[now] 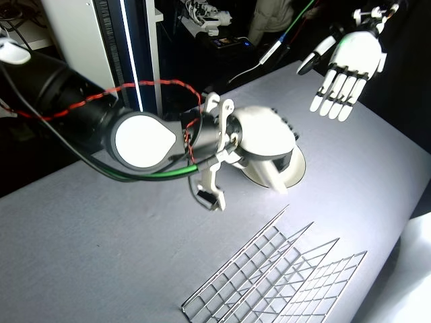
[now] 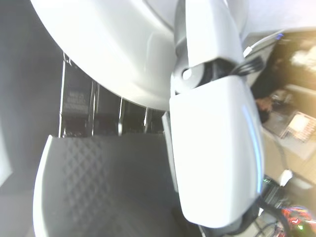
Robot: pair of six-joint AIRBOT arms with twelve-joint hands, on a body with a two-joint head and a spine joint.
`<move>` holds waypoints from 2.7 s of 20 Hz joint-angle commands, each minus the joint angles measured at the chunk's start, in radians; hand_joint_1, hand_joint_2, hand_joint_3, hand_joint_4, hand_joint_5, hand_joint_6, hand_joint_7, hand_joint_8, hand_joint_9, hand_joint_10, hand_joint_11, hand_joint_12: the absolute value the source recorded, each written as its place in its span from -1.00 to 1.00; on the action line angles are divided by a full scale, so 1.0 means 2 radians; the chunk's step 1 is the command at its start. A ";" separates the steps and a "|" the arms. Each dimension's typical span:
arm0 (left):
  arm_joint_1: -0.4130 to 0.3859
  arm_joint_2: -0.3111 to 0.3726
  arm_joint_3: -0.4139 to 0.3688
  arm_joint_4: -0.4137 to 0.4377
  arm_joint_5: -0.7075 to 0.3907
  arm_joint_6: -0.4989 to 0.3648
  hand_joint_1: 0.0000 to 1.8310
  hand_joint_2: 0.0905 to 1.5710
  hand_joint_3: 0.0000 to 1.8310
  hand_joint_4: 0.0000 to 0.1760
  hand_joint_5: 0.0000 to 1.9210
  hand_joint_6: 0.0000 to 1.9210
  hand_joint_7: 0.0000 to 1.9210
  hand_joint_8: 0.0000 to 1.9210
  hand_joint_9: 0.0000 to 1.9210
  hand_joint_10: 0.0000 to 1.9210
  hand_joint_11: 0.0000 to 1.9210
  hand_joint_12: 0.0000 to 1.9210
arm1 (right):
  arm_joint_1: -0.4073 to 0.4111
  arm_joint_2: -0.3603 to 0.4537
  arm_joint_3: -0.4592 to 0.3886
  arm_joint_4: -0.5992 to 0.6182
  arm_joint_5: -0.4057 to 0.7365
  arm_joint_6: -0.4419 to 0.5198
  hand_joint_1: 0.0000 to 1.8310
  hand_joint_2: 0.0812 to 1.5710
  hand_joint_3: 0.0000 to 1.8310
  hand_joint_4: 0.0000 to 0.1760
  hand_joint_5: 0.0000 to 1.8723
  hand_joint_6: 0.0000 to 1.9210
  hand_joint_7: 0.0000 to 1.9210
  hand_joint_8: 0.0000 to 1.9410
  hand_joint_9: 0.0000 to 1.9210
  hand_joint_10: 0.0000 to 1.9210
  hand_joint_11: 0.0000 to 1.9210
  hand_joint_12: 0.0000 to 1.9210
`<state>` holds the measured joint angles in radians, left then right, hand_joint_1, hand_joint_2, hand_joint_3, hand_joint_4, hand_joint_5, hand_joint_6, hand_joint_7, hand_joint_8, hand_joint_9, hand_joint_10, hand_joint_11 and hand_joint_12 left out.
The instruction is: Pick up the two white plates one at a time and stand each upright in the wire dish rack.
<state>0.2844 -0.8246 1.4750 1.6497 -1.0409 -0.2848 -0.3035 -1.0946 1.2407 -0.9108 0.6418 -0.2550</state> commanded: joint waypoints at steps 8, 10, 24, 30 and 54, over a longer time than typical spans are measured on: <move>-0.015 0.023 0.006 -0.036 -0.015 -0.018 -1.00 0.50 -1.00 -1.00 -1.00 -1.00 -1.00 -1.00 -1.00 -1.00 -1.00 -1.00 | 0.051 0.030 -0.053 0.063 0.001 0.012 0.52 0.33 -1.00 -1.00 -0.01 0.03 0.14 -0.23 0.13 -0.04 0.05 -0.07; -0.016 0.018 0.016 -0.036 -0.016 -0.019 -1.00 0.50 -1.00 -1.00 -1.00 -1.00 -1.00 -1.00 -1.00 -1.00 -1.00 -1.00 | 0.063 0.031 -0.059 0.071 -0.008 0.015 0.52 0.32 -1.00 -1.00 0.01 0.00 0.15 -0.25 0.13 -0.04 0.04 -0.07; -0.034 0.016 0.006 -0.035 -0.016 -0.023 -1.00 0.50 -1.00 -1.00 -1.00 -1.00 -1.00 -1.00 -1.00 -1.00 -1.00 -1.00 | 0.122 0.040 -0.063 0.232 -0.070 0.027 0.52 0.32 -1.00 -1.00 -0.03 0.03 0.20 -0.30 0.14 -0.08 0.07 -0.14; -0.039 0.011 0.004 -0.034 -0.017 -0.023 -1.00 0.50 -1.00 -1.00 -1.00 -1.00 -1.00 -1.00 -1.00 -1.00 -1.00 -1.00 | 0.140 0.043 -0.058 0.290 -0.101 0.027 0.52 0.34 -1.00 -1.00 -0.08 0.12 0.15 -0.23 0.12 -0.04 0.07 -0.17; -0.042 0.001 0.013 -0.034 -0.019 -0.023 -1.00 0.50 -1.00 -1.00 -1.00 -1.00 -1.00 -1.00 -1.00 -1.00 -1.00 -1.00 | 0.144 0.063 0.022 0.347 -0.135 0.023 0.52 0.34 -1.00 -1.00 -0.06 0.12 0.13 -0.20 0.11 -0.02 0.05 -0.15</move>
<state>0.2138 -0.8276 1.4975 1.6650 -1.0626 -0.3279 -0.0299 -0.9764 1.2816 -0.2436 0.2409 -0.2176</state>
